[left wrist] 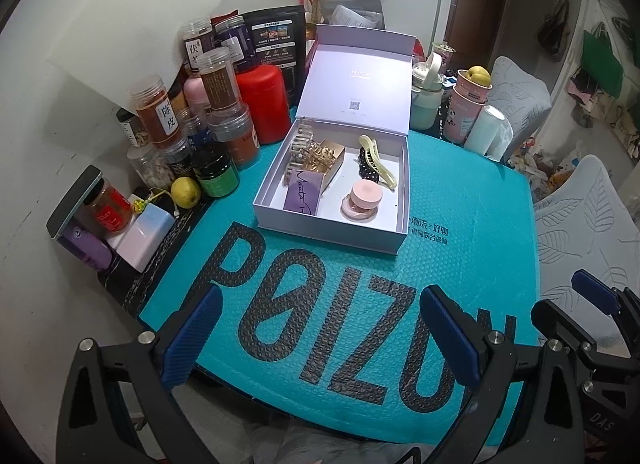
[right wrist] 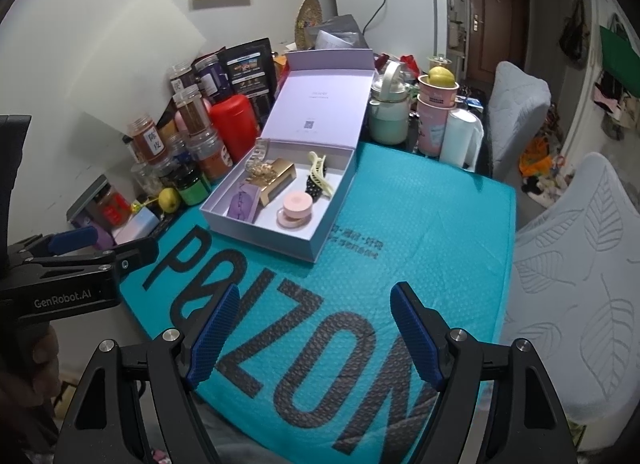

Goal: Organize rigid objects

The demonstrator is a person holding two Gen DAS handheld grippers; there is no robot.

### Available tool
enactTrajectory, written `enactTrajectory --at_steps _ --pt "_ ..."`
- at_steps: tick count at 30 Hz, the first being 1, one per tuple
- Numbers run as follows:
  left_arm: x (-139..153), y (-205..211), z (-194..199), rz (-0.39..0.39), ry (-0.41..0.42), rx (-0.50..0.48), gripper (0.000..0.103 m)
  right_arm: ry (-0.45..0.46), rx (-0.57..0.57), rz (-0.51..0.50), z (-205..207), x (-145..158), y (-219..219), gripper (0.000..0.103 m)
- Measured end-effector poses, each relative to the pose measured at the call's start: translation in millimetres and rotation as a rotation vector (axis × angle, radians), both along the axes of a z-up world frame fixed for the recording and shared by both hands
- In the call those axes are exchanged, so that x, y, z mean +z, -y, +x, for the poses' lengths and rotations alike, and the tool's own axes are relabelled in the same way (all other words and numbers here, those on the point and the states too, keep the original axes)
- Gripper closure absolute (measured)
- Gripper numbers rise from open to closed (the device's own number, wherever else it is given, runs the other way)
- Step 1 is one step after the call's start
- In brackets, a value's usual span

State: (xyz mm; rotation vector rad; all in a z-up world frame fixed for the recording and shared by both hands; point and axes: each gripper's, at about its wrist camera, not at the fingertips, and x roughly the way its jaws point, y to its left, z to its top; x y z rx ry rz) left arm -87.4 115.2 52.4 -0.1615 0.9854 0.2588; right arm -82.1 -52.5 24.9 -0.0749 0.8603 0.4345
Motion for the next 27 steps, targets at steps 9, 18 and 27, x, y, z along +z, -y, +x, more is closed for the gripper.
enactTrajectory --at_steps 9,18,27 --pt "0.2 -0.6 -1.5 -0.009 -0.001 -0.002 0.002 0.000 0.001 0.000 -0.9 0.5 -0.9 0.024" --pt "1.1 -0.3 -4.0 -0.008 0.000 -0.007 0.002 0.003 0.003 -0.001 -2.1 1.2 -1.2 0.024" --pt "0.9 1.4 -4.1 -0.004 -0.002 -0.013 0.002 -0.001 0.002 -0.004 -1.5 0.9 -0.2 0.024"
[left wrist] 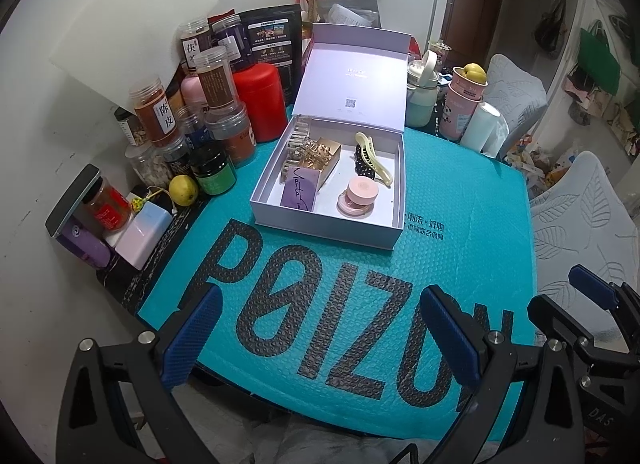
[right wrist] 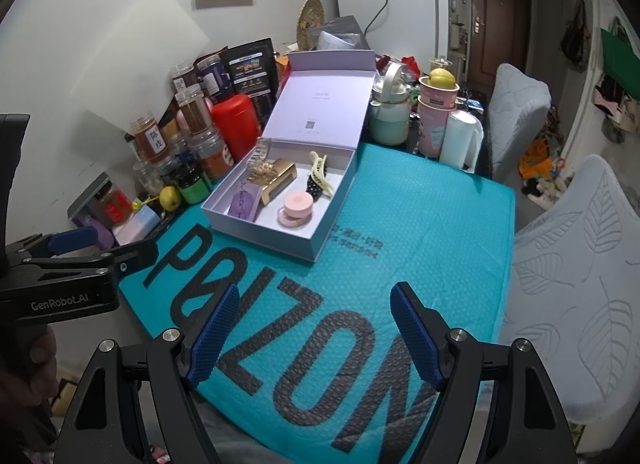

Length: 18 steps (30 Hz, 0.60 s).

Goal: Organize rigid objects

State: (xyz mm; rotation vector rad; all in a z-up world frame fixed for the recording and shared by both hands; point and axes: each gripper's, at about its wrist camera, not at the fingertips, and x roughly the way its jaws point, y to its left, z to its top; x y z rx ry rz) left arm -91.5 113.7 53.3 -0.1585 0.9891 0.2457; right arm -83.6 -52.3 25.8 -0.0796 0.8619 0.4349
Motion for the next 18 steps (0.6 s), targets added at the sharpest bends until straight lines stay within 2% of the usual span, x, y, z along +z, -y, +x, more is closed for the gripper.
enactTrajectory --at_steps 18 --pt "-2.3 3.9 2.5 0.010 -0.012 -0.012 0.002 -0.008 -0.010 -0.008 -0.8 -4.5 4.6 0.024"
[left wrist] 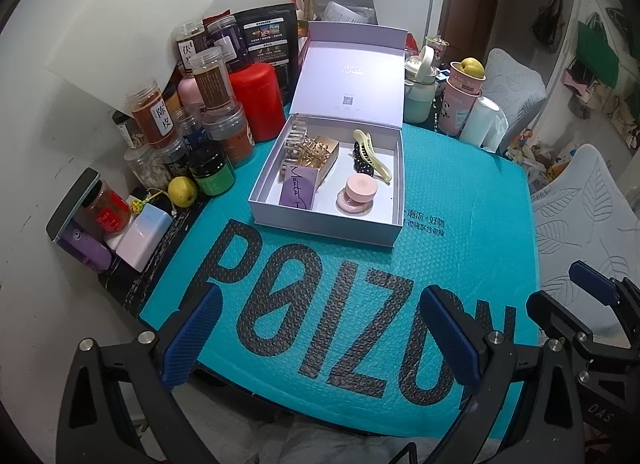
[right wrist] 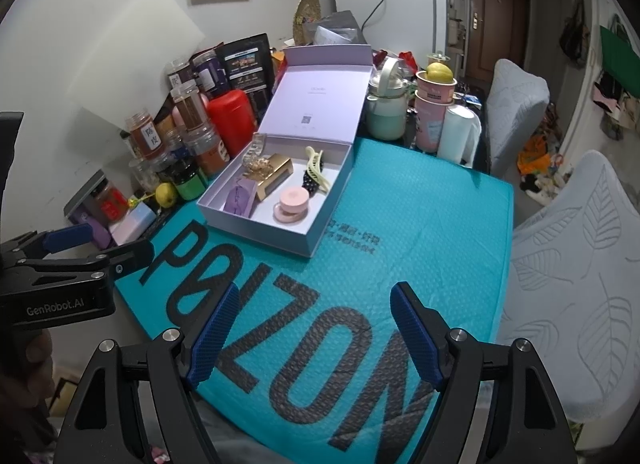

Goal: Organize rigid objects

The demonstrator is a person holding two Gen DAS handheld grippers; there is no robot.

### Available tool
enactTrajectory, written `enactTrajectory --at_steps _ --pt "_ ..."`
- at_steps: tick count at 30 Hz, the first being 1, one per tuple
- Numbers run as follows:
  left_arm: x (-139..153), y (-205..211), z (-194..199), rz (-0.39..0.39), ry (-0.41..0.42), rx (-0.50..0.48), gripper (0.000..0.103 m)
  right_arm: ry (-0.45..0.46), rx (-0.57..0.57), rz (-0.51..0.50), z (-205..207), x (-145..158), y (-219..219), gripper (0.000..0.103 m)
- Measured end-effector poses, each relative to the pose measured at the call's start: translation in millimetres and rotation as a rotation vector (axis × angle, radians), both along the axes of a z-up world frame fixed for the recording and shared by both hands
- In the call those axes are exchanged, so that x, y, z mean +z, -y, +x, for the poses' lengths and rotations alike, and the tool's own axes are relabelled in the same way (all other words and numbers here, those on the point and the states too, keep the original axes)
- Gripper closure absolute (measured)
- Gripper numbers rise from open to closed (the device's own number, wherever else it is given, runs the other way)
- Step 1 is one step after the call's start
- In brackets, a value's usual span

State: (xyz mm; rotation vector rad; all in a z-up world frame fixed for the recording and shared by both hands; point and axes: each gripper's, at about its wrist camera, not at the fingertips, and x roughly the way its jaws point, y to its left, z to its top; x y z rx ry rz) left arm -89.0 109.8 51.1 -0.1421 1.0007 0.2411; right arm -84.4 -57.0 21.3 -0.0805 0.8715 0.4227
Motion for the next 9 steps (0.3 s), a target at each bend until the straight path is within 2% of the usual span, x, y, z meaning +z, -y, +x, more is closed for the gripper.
enactTrajectory --at_steps 9 --pt "-3.7 1.9 -2.8 0.030 -0.009 -0.019 0.002 -0.018 -0.011 0.000 -3.3 -3.7 -1.2 0.024"
